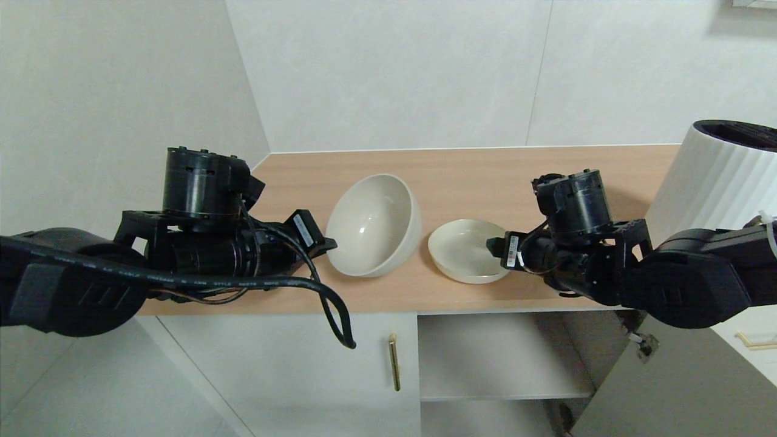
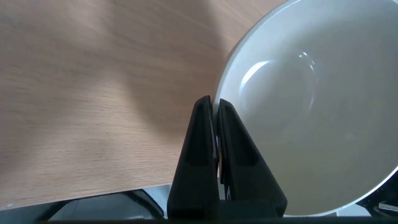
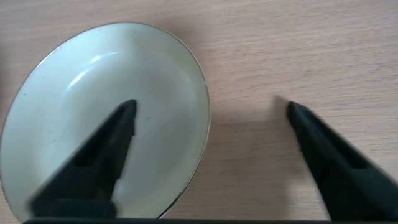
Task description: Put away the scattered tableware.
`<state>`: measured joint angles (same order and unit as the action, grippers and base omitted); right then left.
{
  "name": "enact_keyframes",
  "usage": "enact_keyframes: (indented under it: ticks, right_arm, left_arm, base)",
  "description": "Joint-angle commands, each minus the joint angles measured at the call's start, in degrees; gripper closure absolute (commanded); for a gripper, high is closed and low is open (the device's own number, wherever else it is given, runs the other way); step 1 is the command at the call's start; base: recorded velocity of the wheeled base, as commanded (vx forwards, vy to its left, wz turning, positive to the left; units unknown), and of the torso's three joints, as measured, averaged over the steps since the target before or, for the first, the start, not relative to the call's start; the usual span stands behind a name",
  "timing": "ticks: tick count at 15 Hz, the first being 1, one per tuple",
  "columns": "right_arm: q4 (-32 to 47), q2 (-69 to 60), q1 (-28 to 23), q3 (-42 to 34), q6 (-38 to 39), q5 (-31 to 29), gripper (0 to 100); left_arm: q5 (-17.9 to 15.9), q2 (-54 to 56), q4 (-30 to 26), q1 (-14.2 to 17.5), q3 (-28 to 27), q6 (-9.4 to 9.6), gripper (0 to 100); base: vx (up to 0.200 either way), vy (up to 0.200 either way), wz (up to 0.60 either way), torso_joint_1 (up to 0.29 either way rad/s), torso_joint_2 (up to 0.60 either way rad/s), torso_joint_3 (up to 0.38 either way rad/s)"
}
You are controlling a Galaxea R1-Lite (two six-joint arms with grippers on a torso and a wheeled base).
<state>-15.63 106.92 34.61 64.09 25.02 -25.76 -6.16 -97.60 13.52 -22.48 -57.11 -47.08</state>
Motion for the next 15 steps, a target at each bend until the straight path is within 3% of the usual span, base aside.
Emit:
enact_keyframes:
  ticks: [1,8,11,14,15]
  right_arm:
    - [-0.02,-0.05,0.02,-0.01,0.03,0.01,100]
    - [-0.02,-0.84,0.02,-0.19,0.12,0.01,100]
    - [0.34,-8.31,-1.74,-3.71,-0.14,1.15,100]
    - [0.95,-16.84,-5.69,-8.28,-4.45,4.40,100]
    - [3.06,-19.30,-6.84,-8.89,-5.15,5.90,100]
  left_arm:
    - [0.00,0.13,0.02,-0.02,-0.02,-0.03,100]
    - [0.00,0.39,-0.07,-0.02,-0.02,-0.03,100]
    - [0.18,2.85,-0.51,-0.02,0.69,0.23,100]
    - [0.97,8.83,-0.60,0.77,5.35,2.61,100]
    - [0.97,11.11,-0.60,2.26,7.28,4.19,100]
  base:
    - [0.000,0.000,0.00,0.000,0.00,0.000]
    - [0.000,0.000,0.00,0.000,0.00,0.000]
    - [0.000,0.000,0.00,0.000,0.00,0.000]
    - [0.000,0.000,0.00,0.000,0.00,0.000]
    - [0.000,0.000,0.00,0.000,0.00,0.000]
